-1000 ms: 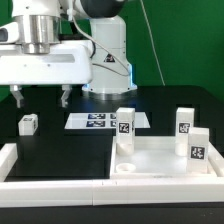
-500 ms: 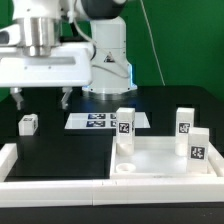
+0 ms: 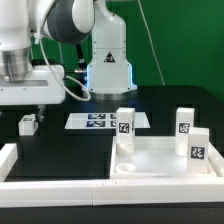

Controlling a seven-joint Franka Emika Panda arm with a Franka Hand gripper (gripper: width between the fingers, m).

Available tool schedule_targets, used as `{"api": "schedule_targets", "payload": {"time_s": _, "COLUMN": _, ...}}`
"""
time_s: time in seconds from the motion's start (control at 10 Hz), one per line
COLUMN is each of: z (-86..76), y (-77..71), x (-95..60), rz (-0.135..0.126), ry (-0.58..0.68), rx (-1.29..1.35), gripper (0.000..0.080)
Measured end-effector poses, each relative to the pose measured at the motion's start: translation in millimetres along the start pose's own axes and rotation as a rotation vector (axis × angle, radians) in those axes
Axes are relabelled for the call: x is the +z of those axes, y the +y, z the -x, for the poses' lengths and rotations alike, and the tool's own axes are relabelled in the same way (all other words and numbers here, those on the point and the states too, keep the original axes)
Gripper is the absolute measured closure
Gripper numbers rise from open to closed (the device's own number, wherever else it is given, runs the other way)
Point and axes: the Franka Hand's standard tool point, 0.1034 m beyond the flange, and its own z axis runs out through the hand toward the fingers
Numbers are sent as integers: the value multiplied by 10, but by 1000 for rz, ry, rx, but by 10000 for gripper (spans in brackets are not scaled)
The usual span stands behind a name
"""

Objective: Assemble square table

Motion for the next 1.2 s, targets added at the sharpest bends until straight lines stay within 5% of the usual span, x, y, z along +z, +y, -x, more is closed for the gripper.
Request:
{"api": "schedule_targets", "payload": {"time_s": 0.2, "z": -31, "y": -36, "x": 25, "rz": -36, "ry": -101, "rx": -13, "gripper": 150}}
{"api": "schedule_targets", "payload": {"time_s": 0.4, "z": -134, "y": 110, "x": 38, "rz": -49, "ry": -259, "rx": -38, "gripper": 150}}
{"api": "schedule_targets", "payload": {"time_s": 0.8, "z": -70, "y": -28, "x": 86, "rz": -84, "ry": -543, "rx": -29, "gripper": 150}}
{"api": "schedule_targets", "payload": {"time_s": 1.0, "z": -93, "y": 0, "x": 125, "rz": -78, "ry": -573, "rx": -39, "gripper": 150}}
{"api": "schedule_targets", "payload": {"time_s": 1.2, "z": 108, "y": 62, "x": 231, "rz": -47, "ry": -626, "rx": -50, "gripper": 150}}
